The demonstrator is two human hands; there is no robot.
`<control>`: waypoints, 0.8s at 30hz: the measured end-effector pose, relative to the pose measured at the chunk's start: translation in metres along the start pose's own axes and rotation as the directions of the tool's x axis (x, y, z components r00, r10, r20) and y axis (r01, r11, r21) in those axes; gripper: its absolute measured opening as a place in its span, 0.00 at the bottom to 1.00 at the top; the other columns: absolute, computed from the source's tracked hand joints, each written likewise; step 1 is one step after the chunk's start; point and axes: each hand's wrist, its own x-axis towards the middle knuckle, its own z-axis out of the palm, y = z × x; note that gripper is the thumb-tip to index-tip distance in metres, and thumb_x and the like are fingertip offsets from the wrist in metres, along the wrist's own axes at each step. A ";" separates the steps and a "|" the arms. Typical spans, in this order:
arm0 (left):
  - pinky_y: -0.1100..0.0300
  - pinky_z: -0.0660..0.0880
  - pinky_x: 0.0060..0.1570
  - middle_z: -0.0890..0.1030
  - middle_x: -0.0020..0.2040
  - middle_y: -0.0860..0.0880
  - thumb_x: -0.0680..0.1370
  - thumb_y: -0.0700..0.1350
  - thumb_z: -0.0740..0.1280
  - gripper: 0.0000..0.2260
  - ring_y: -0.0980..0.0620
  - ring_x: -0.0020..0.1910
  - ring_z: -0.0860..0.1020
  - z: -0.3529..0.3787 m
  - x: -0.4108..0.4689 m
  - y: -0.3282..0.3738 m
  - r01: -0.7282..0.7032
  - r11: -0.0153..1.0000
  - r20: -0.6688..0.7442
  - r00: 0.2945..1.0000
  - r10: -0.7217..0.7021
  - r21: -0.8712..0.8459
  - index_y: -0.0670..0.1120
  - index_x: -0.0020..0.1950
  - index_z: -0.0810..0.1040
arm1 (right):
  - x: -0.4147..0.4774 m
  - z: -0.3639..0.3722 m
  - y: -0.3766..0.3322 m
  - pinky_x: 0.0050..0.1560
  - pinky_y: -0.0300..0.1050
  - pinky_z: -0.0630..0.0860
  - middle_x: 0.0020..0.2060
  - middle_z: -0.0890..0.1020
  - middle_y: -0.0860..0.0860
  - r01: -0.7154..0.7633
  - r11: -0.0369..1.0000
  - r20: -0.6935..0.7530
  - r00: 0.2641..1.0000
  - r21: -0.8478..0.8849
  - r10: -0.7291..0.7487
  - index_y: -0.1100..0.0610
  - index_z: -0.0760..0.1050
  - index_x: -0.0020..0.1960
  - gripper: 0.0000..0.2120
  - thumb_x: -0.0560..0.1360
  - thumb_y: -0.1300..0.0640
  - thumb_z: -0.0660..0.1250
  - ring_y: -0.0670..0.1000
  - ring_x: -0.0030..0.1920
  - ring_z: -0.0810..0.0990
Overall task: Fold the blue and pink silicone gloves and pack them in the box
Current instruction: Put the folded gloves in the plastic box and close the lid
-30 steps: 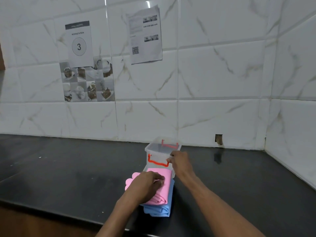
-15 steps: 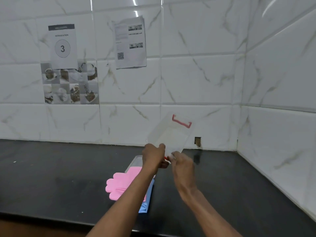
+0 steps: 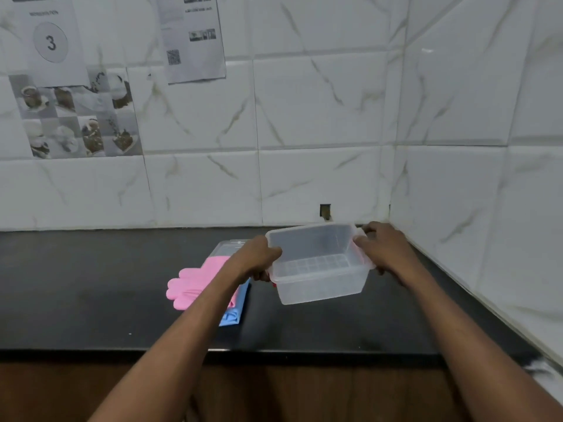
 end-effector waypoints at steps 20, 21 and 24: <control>0.56 0.77 0.47 0.81 0.59 0.42 0.81 0.49 0.59 0.17 0.47 0.42 0.79 0.036 0.052 -0.016 -0.031 0.982 -0.195 0.978 0.069 0.188 0.47 0.68 0.75 | 0.016 0.027 0.020 0.23 0.36 0.66 0.25 0.76 0.54 -0.128 0.978 0.019 0.991 -0.162 0.133 0.59 0.70 0.31 0.13 0.74 0.59 0.60 0.51 0.19 0.73; 0.55 0.76 0.50 0.81 0.60 0.42 0.81 0.49 0.59 0.17 0.46 0.45 0.79 0.037 0.053 -0.016 -0.040 0.979 -0.190 0.979 0.079 0.198 0.46 0.67 0.76 | 0.017 0.028 0.022 0.22 0.36 0.66 0.24 0.76 0.54 -0.130 0.979 0.017 0.991 -0.158 0.134 0.59 0.70 0.31 0.13 0.74 0.59 0.61 0.51 0.19 0.73; 0.54 0.74 0.54 0.81 0.60 0.42 0.82 0.50 0.57 0.16 0.44 0.53 0.80 0.038 0.053 -0.017 -0.050 0.975 -0.191 0.977 0.093 0.215 0.45 0.64 0.78 | 0.019 0.029 0.022 0.23 0.38 0.69 0.25 0.77 0.55 -0.138 0.973 0.030 0.989 -0.184 0.146 0.61 0.74 0.35 0.12 0.75 0.58 0.61 0.51 0.20 0.74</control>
